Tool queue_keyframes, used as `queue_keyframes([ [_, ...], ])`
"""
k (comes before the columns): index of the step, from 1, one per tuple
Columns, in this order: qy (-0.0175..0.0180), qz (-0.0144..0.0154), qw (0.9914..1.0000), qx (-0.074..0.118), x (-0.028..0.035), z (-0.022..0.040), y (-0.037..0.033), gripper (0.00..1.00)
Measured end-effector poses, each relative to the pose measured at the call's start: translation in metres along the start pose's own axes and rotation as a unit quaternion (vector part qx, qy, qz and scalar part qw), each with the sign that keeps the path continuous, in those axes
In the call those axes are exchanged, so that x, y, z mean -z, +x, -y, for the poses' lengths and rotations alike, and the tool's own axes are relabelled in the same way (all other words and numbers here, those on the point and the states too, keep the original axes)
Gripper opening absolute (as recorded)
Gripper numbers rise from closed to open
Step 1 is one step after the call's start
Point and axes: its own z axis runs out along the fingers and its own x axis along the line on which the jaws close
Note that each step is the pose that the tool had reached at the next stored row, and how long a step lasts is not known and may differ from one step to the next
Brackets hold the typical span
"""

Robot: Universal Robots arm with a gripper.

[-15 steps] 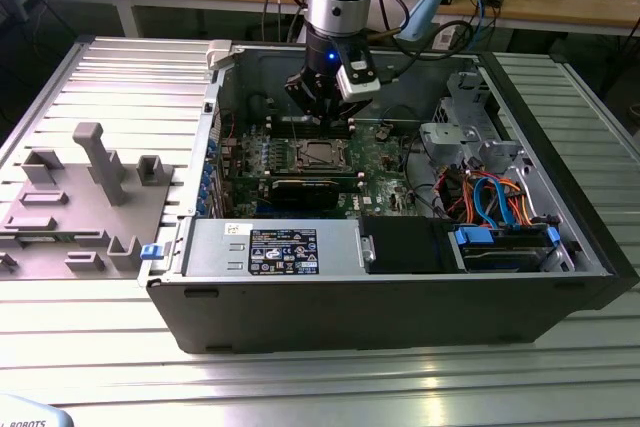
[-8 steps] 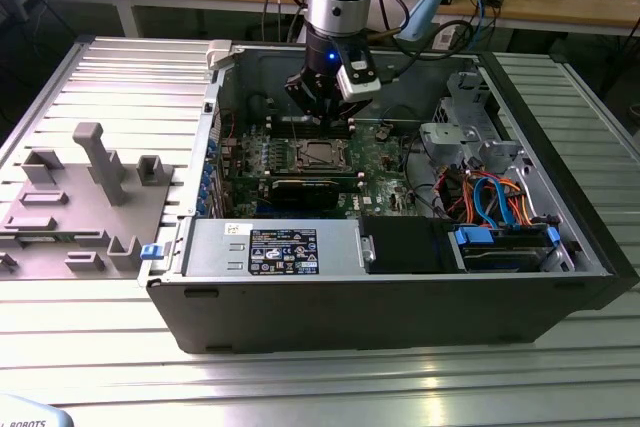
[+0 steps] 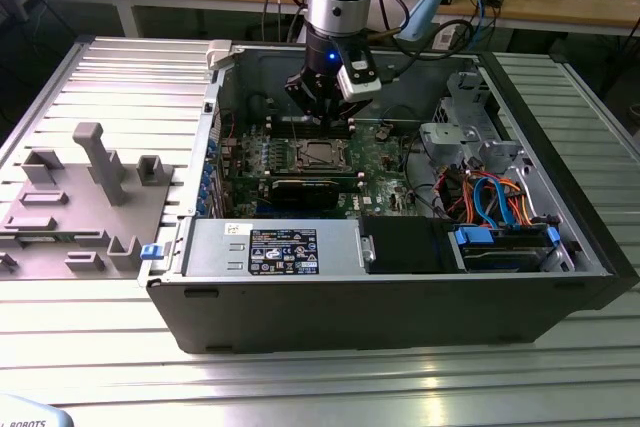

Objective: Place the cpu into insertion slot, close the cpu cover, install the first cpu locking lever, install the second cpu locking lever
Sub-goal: 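Install the first cpu locking lever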

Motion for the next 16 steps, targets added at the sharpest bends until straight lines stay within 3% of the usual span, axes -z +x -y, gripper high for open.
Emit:
queue_keyframes([
  [16,0.0,0.0003,0.99997,0.007,0.0,0.0,0.0,0.11],
])
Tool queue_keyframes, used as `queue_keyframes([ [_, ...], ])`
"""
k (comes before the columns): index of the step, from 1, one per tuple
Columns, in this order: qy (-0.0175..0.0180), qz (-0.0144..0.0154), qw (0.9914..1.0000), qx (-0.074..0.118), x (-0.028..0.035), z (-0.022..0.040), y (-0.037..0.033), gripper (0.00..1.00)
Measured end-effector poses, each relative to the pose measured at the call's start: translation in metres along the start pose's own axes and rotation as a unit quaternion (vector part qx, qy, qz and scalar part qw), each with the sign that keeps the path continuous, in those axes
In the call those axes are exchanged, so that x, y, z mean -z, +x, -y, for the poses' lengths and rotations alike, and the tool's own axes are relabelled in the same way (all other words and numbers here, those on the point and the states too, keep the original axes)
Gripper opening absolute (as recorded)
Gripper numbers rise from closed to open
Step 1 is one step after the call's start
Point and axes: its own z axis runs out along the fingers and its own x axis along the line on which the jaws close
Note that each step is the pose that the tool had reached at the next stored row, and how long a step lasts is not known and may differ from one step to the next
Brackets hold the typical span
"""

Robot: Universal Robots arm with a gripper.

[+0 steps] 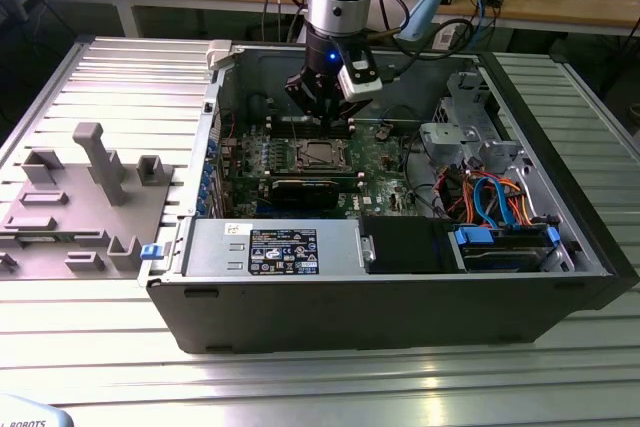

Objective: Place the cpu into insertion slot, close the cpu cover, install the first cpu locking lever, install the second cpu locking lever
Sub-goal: 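Install the first cpu locking lever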

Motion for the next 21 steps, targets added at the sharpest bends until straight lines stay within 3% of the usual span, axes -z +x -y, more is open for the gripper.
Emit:
queue_keyframes([
  [21,0.0002,0.0006,0.99988,0.016,0.0,0.0,0.0,0.11],
])
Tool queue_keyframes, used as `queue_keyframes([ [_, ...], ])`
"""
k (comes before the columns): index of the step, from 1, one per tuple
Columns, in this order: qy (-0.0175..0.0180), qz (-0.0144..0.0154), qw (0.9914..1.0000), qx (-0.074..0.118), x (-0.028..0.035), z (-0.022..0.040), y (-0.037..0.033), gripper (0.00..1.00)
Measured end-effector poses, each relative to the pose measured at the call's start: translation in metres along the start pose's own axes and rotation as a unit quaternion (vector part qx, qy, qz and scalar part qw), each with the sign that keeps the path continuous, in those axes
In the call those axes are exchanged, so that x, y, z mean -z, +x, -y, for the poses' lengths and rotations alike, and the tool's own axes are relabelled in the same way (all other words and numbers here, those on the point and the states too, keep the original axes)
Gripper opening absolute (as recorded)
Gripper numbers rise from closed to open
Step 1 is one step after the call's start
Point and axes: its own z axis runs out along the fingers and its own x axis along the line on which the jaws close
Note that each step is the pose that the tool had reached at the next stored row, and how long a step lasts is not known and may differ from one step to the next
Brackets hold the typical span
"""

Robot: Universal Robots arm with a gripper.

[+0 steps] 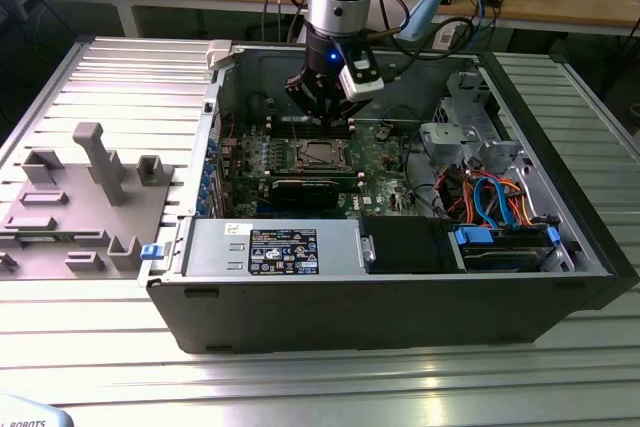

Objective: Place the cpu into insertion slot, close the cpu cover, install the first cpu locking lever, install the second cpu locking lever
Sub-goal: 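Install the first cpu locking lever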

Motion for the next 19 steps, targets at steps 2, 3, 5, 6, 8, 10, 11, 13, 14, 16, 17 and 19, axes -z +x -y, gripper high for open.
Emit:
queue_keyframes([
  [2,0.0,0.0001,1.0,0.003,0.0,0.0,0.0,0.11],
  [3,0.0,0.0002,0.99999,0.004,0.0,0.0,0.0,0.11],
  [5,0.0,0.0004,0.99996,0.009,0.0,0.0,0.0,0.11],
  [6,0.0,0.0004,0.99995,0.01,0.0,0.0,0.0,0.11],
  [8,0.0,0.0007,0.99986,0.017,0.0,0.0,0.0,0.11],
  [10,-0.0001,0.0009,0.99978,0.021,-0.0001,-0.0001,0.0,0.11],
  [11,-0.0013,0.0009,0.99976,0.022,0.0,-0.0001,0.0,0.11],
  [13,-0.0164,-0.0006,0.99957,0.024,0.0,-0.0001,0.0,0.11],
  [14,-0.0191,-0.0008,0.99947,0.026,0.0,-0.0001,0.0,0.11],
  [16,-0.0194,-0.0006,0.99923,0.034,0.0,-0.0001,0.0001,0.11],
  [17,-0.0194,-0.0005,0.99909,0.038,-0.0001,-0.0001,0.0,0.11],
  [19,-0.0194,-0.0005,0.99903,0.04,0.0,-0.0001,0.0,0.11],
])
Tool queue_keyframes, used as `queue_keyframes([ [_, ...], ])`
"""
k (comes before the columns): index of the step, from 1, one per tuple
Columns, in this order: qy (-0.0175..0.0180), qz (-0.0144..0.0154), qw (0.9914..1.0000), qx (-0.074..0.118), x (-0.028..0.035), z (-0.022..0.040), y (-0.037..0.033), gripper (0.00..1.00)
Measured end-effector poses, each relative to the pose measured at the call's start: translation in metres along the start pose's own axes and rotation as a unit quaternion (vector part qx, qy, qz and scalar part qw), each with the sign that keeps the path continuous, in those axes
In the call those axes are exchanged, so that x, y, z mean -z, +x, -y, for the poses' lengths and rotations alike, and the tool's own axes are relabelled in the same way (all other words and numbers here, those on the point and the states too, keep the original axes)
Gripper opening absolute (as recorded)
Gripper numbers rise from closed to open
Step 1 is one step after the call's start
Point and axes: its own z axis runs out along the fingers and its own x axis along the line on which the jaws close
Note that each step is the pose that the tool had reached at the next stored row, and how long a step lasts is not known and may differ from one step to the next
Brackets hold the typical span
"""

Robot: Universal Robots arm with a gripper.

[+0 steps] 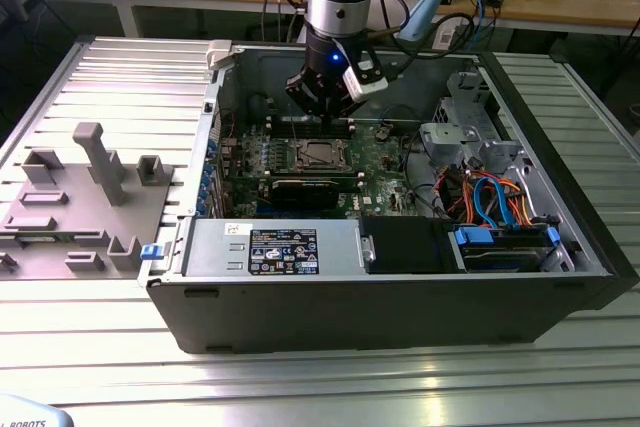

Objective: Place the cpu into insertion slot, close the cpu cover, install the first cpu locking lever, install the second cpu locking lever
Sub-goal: 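Install the first cpu locking lever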

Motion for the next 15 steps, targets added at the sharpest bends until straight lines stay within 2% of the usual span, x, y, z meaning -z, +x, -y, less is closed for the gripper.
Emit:
queue_keyframes([
  [6,-0.0001,0.0001,1.0,-0.002,0.0001,0.0001,0.0009,0.11],
  [12,-0.0024,0.0,1.0,-0.002,0.0007,0.0001,0.0036,0.11],
  [15,-0.0024,0.0,1.0,-0.002,0.0007,-0.0025,0.0038,0.11],
])
